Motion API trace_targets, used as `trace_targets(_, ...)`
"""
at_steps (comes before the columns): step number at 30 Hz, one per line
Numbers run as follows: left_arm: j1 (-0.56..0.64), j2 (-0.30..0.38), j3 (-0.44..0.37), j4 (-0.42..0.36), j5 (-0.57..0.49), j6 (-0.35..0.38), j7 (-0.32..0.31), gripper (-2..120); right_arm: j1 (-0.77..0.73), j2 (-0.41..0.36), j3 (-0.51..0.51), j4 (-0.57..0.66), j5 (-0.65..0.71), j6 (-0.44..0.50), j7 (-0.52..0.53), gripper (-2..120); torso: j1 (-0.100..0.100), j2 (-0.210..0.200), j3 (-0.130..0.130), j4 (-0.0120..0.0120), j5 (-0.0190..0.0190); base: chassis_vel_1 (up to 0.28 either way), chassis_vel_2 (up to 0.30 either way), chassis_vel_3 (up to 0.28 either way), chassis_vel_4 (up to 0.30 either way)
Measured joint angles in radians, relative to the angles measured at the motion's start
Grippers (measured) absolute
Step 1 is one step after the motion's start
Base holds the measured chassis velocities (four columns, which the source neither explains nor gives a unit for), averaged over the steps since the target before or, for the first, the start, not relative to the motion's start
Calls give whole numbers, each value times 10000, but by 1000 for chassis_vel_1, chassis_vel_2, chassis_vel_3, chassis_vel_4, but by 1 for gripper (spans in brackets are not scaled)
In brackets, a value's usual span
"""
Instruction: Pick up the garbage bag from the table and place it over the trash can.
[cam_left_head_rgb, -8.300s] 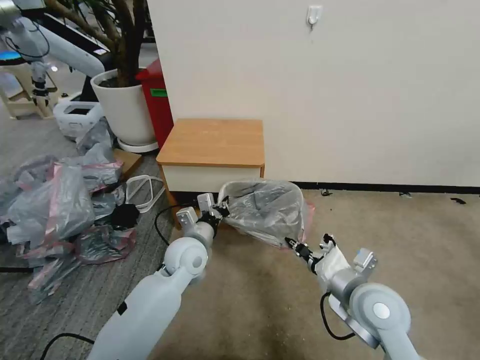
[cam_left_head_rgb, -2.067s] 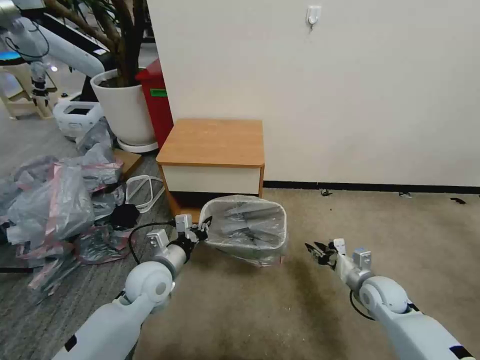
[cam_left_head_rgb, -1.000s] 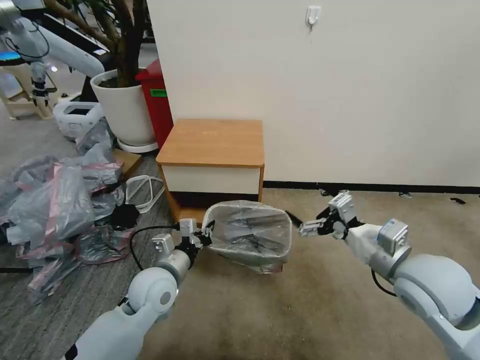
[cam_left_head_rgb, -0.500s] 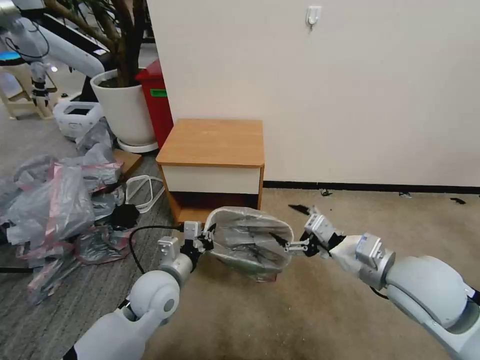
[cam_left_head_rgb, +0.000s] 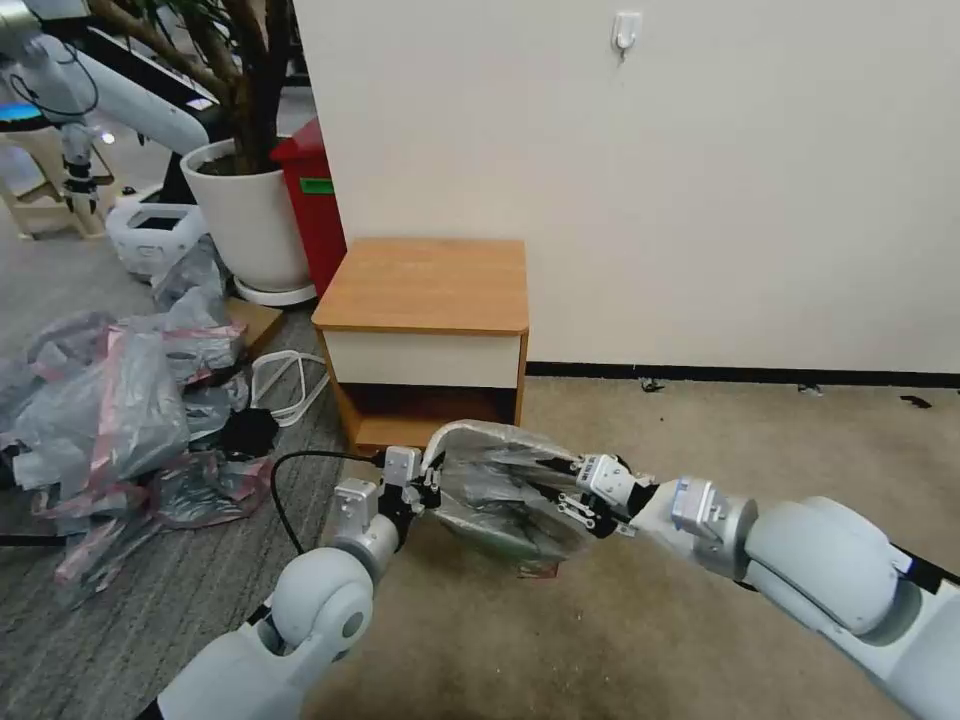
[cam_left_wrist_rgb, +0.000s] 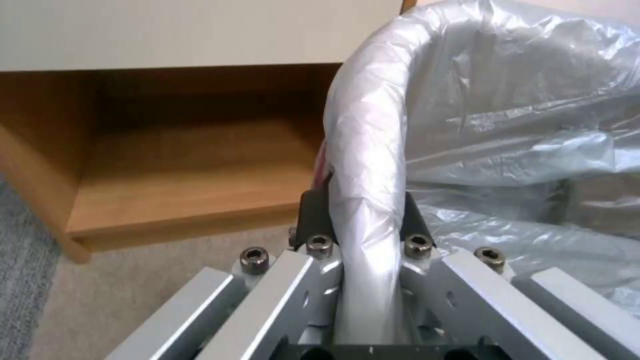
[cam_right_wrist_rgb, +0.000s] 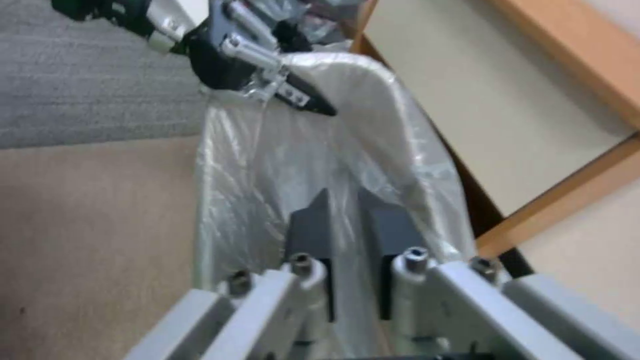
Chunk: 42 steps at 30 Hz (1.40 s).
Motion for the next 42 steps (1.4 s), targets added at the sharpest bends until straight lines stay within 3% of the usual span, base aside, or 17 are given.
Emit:
trace_targets(2,37,3,9,-54,49,0,20,3,423,-25,-420,-134,1,-108,-48,0,-1,0,0,0,0,0,0,0,0)
trace_targets(10,181,-10,11,-135,426,0,215,3,1522,-17,-1436,-524,199,-564,-161,0,-1,0,0,0,0,0,0,0,0)
trace_targets(31,266,-285,161,-174,684,-2,265,3,2413,319,-2795,-1285,239,-1565,-72,0,-1,0,0,0,0,0,0,0,0)
trace_targets(42,200,-322,279,-174,685,-4,293,3,3528,612,-4008,-2166,174,-2024,122,0,-1,0,0,0,0,0,0,0,0)
